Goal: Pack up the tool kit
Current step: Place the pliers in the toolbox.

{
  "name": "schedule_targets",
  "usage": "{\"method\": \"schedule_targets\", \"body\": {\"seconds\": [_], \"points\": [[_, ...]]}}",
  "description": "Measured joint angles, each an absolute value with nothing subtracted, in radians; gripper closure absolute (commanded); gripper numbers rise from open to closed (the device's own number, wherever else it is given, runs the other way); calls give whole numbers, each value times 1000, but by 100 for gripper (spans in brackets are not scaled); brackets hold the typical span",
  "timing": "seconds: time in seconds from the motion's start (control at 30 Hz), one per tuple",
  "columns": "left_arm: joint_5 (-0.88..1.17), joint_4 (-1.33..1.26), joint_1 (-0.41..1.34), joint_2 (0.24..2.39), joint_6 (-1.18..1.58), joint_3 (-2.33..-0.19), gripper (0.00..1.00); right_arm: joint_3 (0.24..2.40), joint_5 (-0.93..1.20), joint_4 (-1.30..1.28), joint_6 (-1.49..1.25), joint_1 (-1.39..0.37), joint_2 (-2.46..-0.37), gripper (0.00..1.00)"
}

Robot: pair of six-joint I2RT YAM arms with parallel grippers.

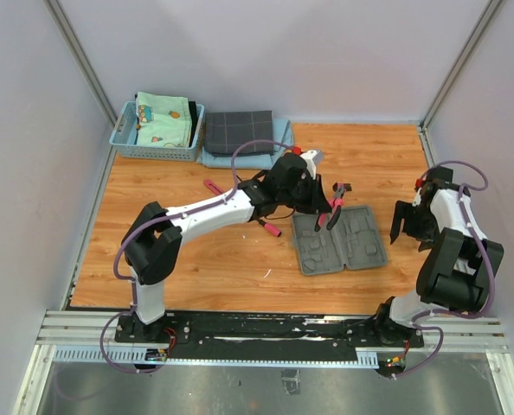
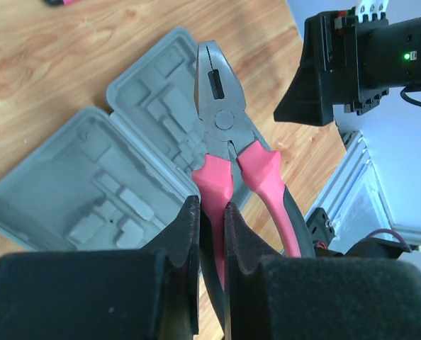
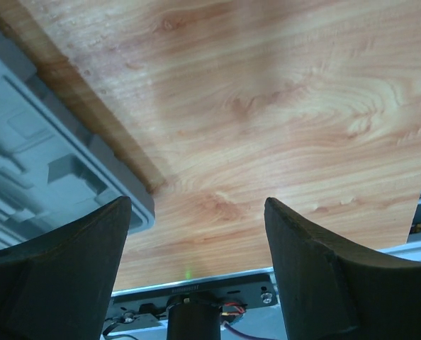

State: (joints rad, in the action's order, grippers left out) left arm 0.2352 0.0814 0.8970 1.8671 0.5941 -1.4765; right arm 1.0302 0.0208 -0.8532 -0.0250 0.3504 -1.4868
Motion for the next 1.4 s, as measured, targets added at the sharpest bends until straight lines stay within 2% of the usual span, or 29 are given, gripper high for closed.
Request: {"method": "schedule_targets", "body": {"seconds": [0.57, 1.2, 1.4], "points": [[123, 101, 944, 1868, 718, -1473, 100, 1026, 59, -743, -4, 356, -1654, 24], [121, 117, 945, 1971, 786, -1509, 100, 1014, 179, -757, -124, 200, -1620, 24], [38, 142, 952, 1988, 728, -1527, 100, 1058, 136, -834, -168, 171, -1534, 23]]}}
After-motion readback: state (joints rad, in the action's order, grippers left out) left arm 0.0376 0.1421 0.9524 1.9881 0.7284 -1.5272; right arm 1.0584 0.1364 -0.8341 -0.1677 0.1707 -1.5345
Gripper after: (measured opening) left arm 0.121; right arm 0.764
